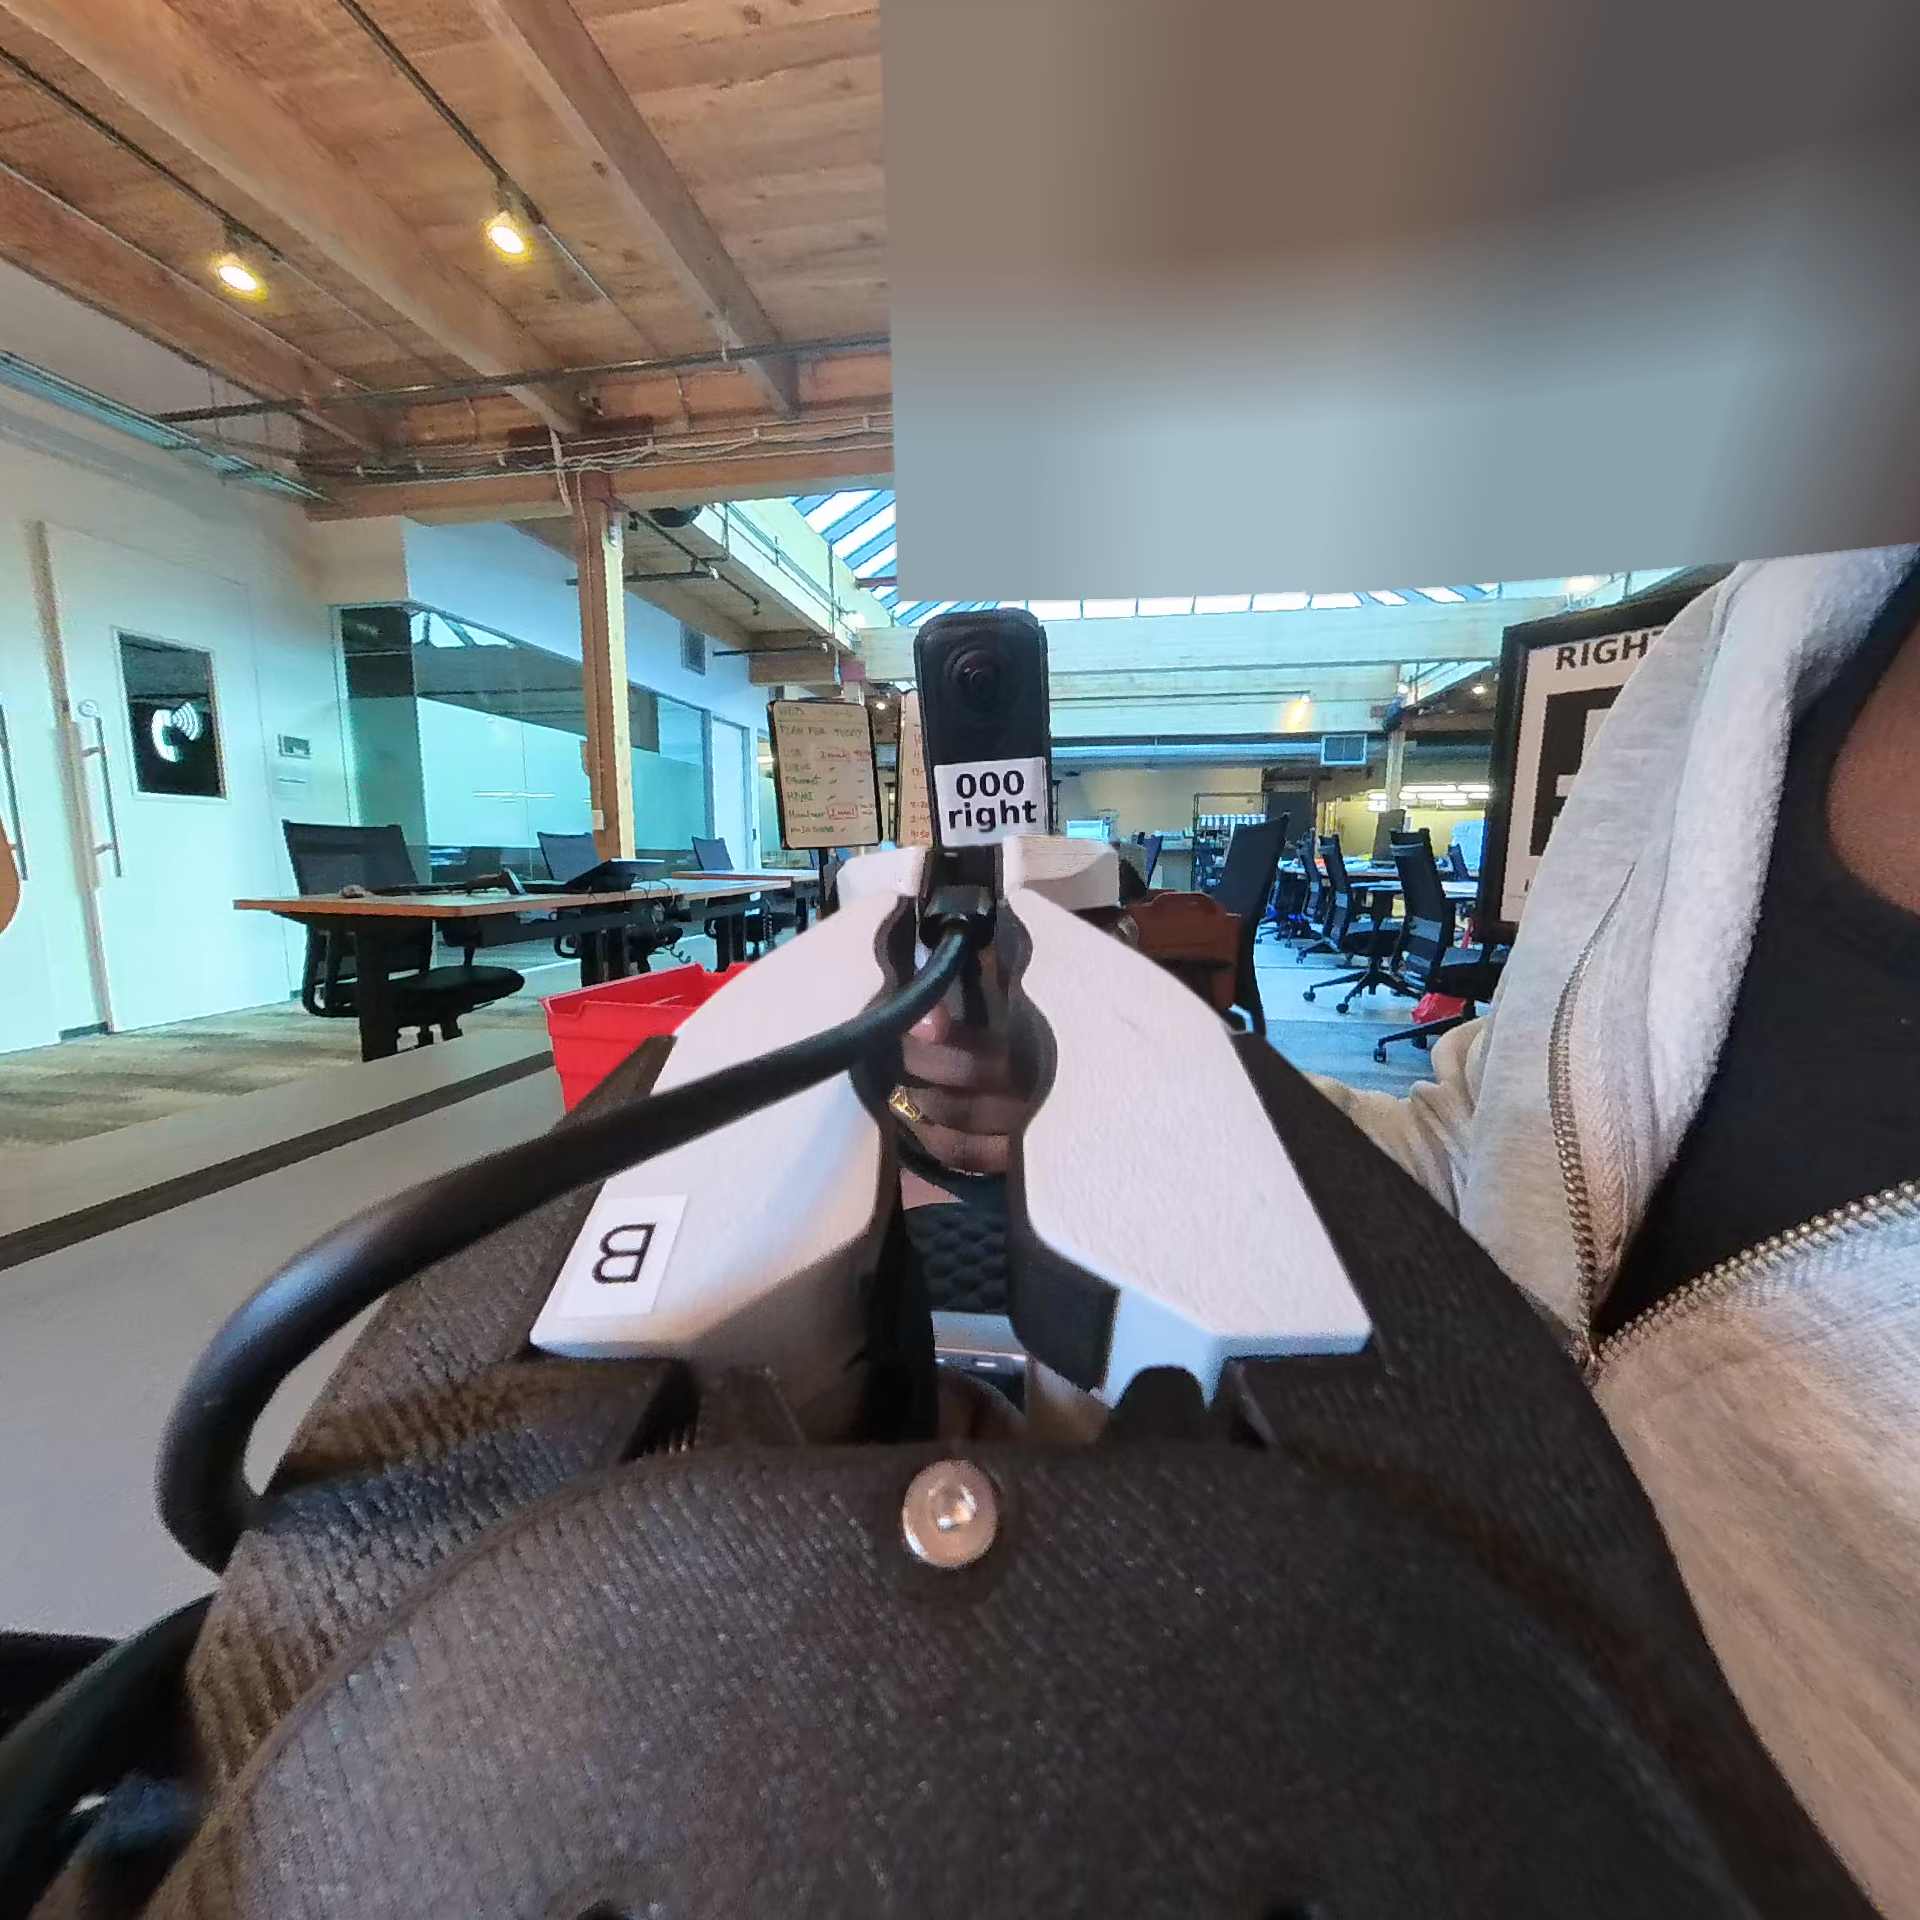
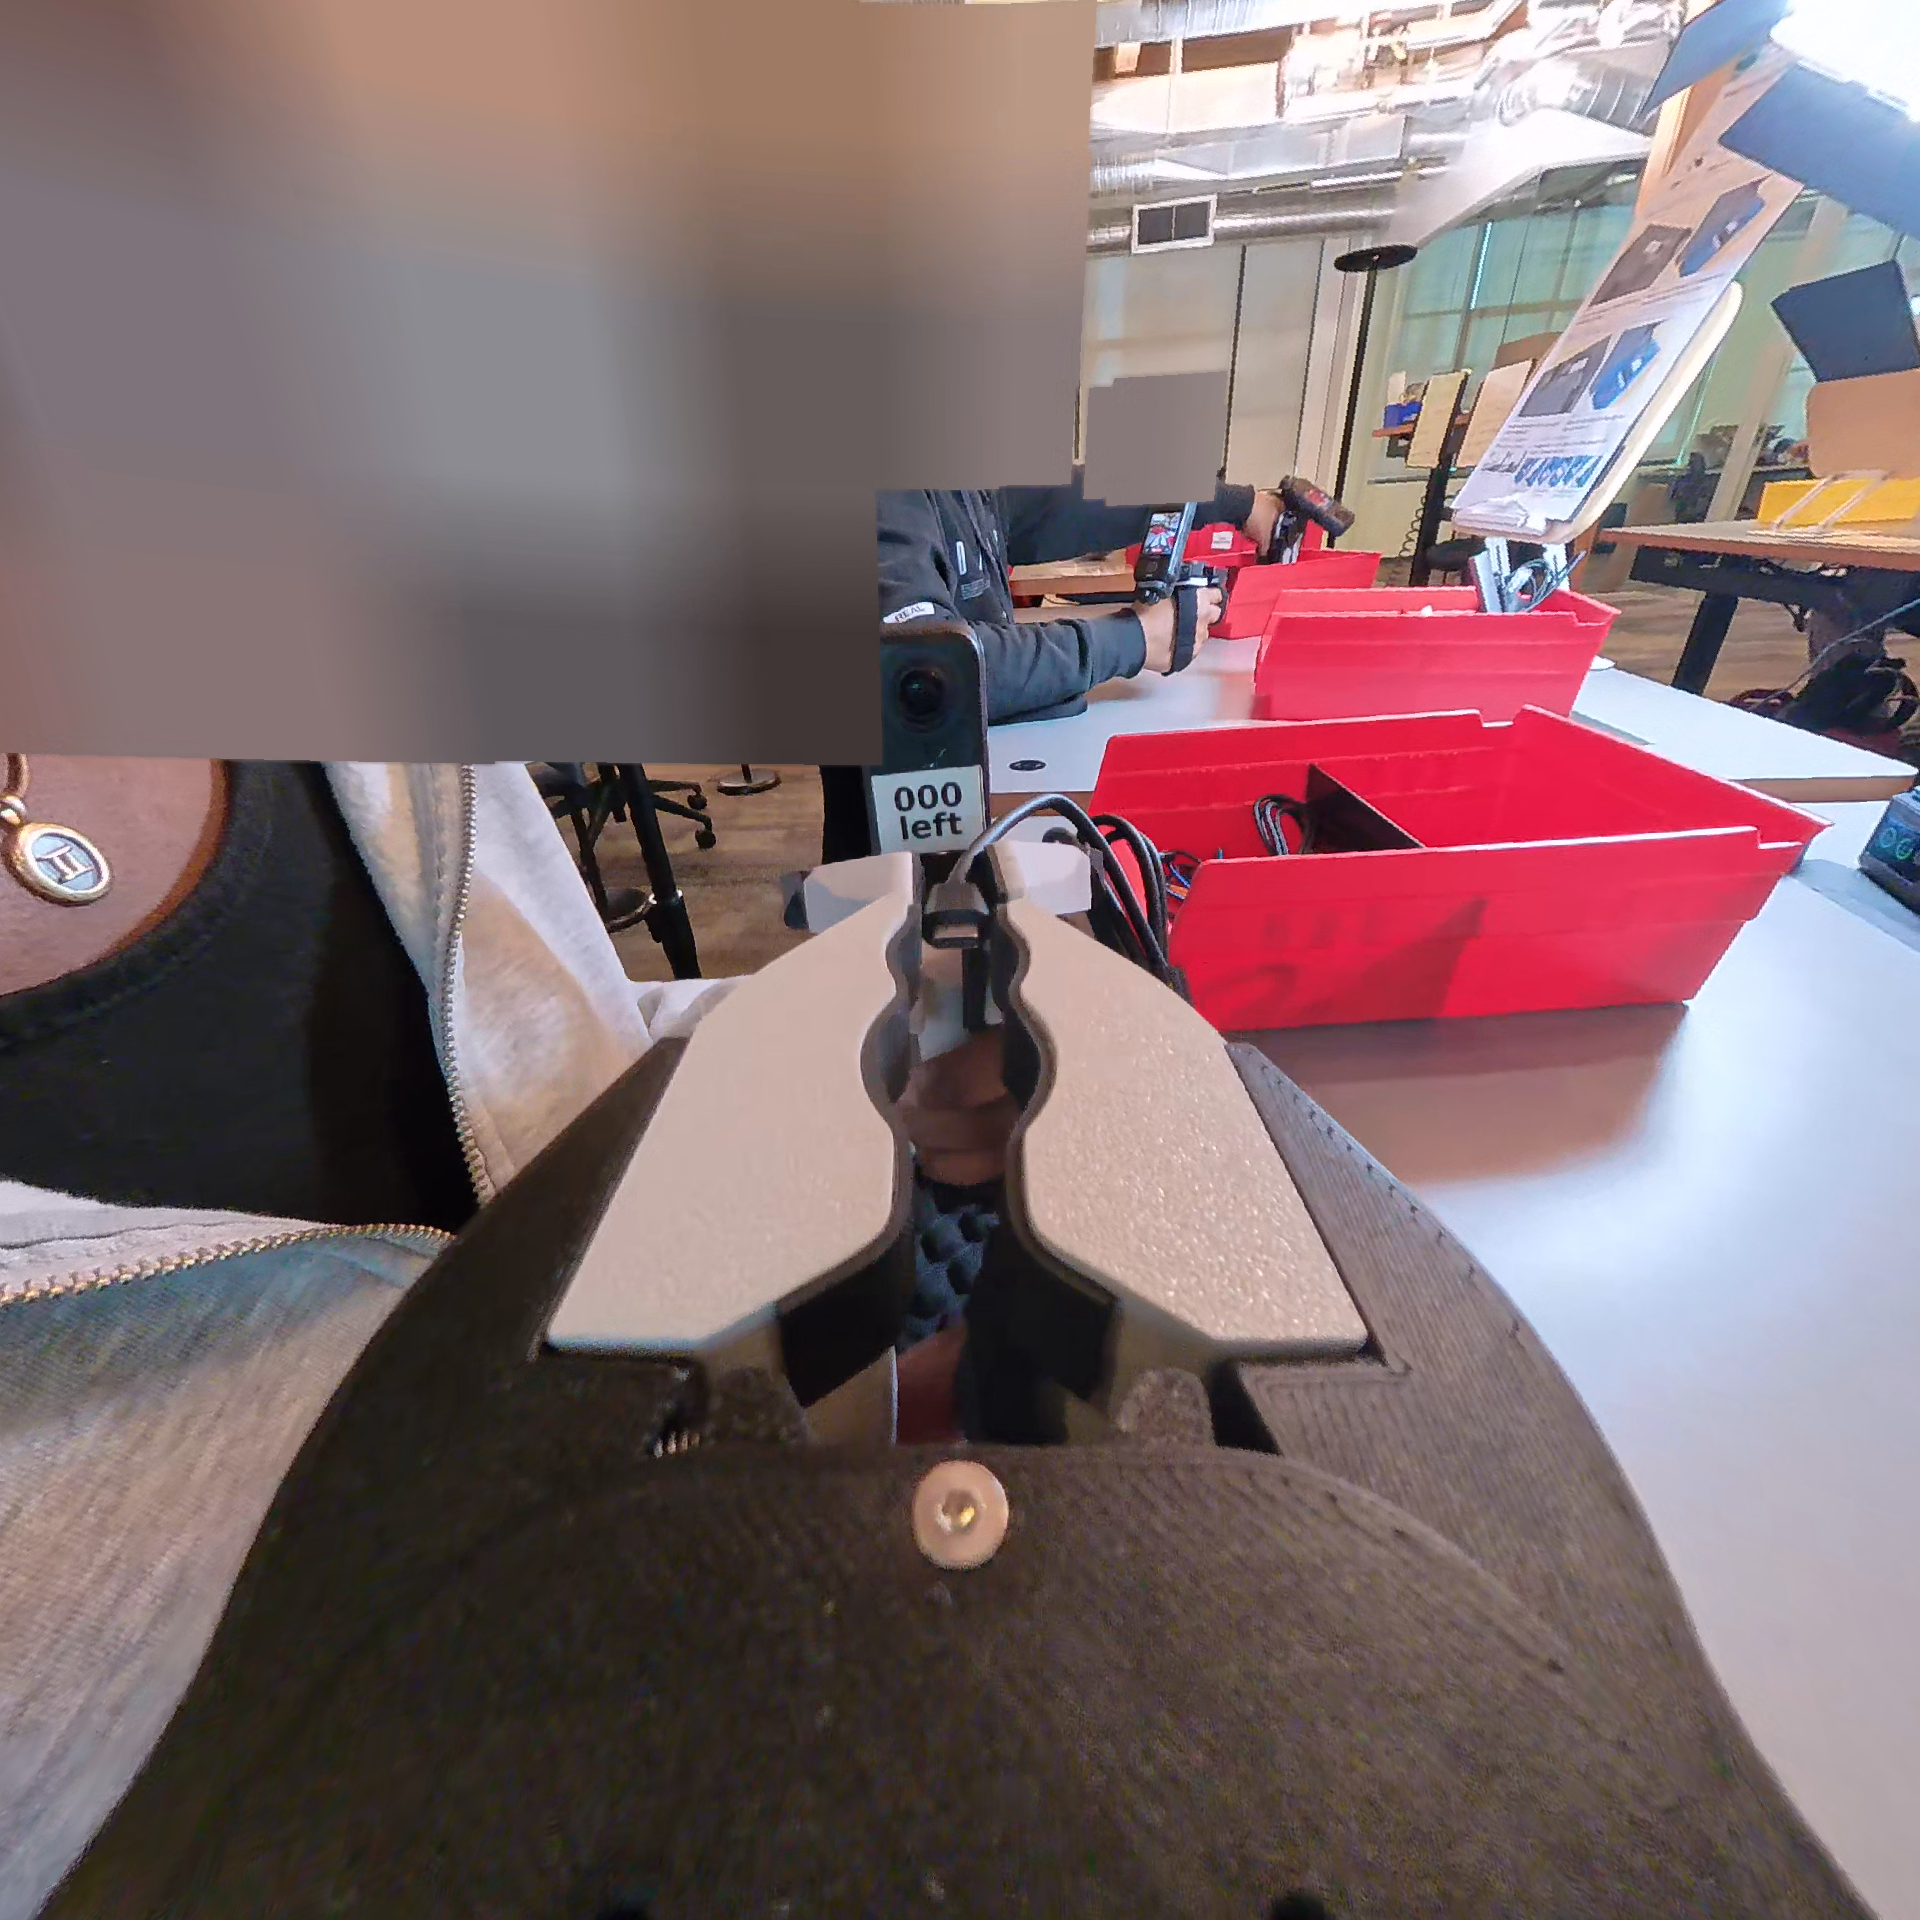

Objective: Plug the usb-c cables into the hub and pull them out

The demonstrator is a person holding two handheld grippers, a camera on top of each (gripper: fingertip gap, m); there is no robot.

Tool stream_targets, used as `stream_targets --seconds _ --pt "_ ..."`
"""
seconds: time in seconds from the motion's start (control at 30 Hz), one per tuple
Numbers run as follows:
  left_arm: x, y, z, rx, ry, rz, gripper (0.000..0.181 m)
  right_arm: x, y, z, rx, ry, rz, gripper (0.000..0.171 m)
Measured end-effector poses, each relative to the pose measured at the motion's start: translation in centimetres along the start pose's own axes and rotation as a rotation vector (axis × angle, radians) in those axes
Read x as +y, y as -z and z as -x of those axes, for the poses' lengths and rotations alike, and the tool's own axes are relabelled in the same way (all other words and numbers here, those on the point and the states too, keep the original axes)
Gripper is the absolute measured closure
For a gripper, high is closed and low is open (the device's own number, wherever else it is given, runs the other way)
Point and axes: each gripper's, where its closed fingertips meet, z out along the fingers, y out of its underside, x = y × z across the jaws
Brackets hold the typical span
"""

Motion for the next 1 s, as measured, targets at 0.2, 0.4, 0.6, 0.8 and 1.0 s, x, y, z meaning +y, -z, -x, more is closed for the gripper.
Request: stream_targets --seconds 0.2,0.4,0.6,0.8,1.0 --pt "0.6 0.0 -0.3 0.015 -0.015 0.055 0.166 0.3 0.0 0.1 -0.012 -0.002 0.024 0.159" --pt "0.7 0.1 -0.2 0.015 -0.012 0.057 0.167 0.5 0.1 0.1 -0.019 -0.009 0.036 0.159" --pt "1.0 -0.1 0.2 -0.02 -0.02 0.059 0.168 0.6 0.4 -0.4 -0.003 -0.077 0.038 0.159" --pt "2.2 0.2 1.3 -0.1 -0.064 0.09 0.168 3.2 5.3 -2.8 0.191 -0.426 0.181 0.129" --pt "3.8 0.1 1.1 -0.088 -0.077 0.115 0.168 11.3 12.7 -2.1 0.488 -0.826 0.446 0.115"
